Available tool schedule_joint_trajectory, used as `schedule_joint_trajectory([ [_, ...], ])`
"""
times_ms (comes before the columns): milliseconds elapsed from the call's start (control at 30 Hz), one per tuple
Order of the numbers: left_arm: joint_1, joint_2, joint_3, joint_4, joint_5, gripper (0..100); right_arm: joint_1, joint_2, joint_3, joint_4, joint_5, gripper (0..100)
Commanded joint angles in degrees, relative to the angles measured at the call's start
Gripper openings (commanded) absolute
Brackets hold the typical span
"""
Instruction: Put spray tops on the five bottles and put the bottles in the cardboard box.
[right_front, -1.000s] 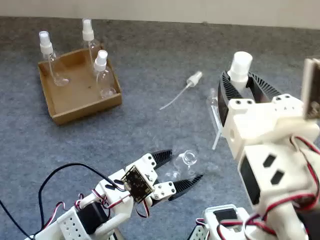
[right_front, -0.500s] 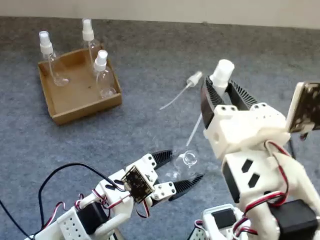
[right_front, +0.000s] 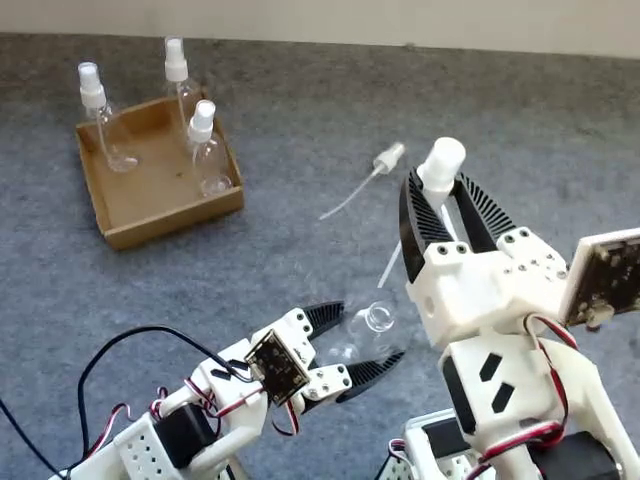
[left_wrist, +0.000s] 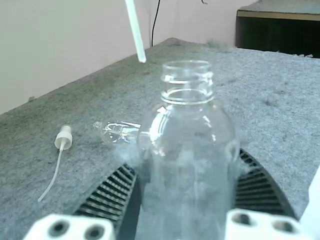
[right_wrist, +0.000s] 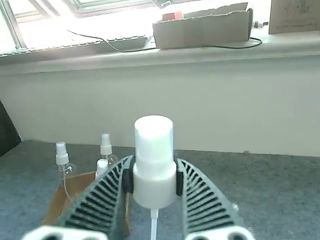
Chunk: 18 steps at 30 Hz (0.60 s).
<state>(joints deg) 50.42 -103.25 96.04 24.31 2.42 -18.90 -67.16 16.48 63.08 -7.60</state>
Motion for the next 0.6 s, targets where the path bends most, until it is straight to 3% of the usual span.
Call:
schedule_joint_trajectory([
  [0, -1.98, -0.92, 1.1, 1.58, 0.44, 14, -0.13, -0.4, -3.74, -1.54, 1.14, 0.5],
  [200, -7.87, -0.92, 1.1, 1.49, 0.62, 14, -0.4, -0.48, -4.0, -1.54, 1.05, 0.5],
  [467, -7.69, -0.92, 1.1, 1.41, 0.7, 14, -0.48, -0.48, -3.47, -1.8, 0.79, 0.5],
  [567, -7.69, -0.92, 1.1, 1.41, 0.7, 14, -3.56, -0.48, -3.47, -1.98, 0.79, 0.5],
])
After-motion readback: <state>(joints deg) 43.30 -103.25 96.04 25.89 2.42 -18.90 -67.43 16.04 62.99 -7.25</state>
